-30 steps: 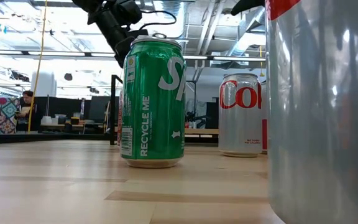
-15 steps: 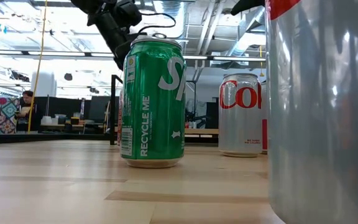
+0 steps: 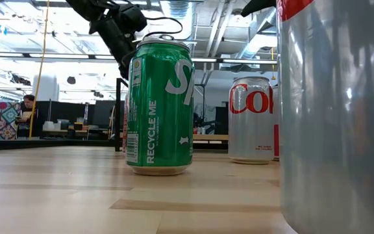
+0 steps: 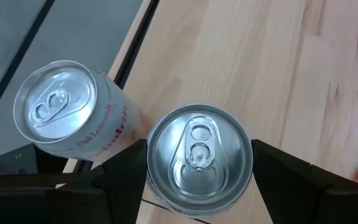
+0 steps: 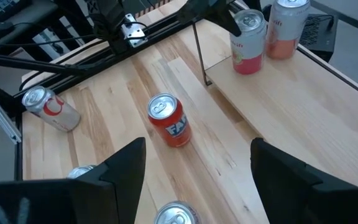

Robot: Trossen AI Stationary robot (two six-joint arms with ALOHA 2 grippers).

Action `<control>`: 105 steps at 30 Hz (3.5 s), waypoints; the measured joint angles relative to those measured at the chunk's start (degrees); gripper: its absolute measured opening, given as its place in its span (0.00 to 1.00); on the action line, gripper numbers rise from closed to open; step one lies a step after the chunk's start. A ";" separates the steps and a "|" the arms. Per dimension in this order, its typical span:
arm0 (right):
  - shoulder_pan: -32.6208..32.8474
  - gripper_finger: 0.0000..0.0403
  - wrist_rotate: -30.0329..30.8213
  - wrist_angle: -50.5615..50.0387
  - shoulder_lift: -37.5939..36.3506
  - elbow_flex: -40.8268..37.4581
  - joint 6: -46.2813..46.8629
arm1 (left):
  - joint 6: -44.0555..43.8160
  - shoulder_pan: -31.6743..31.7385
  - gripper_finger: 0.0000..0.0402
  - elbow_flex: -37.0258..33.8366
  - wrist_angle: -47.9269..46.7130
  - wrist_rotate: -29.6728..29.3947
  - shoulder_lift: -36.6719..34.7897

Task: Place canned beverage on shelf
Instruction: Put the bottom white orange soda can on the shelf aligned with the other white orange soda can, then put the white orange soda can on the shelf aligned with the other white orange soda cans

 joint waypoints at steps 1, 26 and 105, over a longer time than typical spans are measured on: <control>0.00 0.66 0.00 -0.01 0.00 0.00 0.00 | 0.06 0.00 0.62 -0.01 0.00 -0.02 0.00; 0.02 0.66 -0.15 -0.07 0.00 0.00 -0.28 | 0.24 0.04 0.62 -0.08 1.70 2.96 0.00; 6.26 0.66 -1.29 -24.61 7.91 -0.04 -9.85 | -27.17 -39.01 0.67 0.62 -1.66 5.45 -8.33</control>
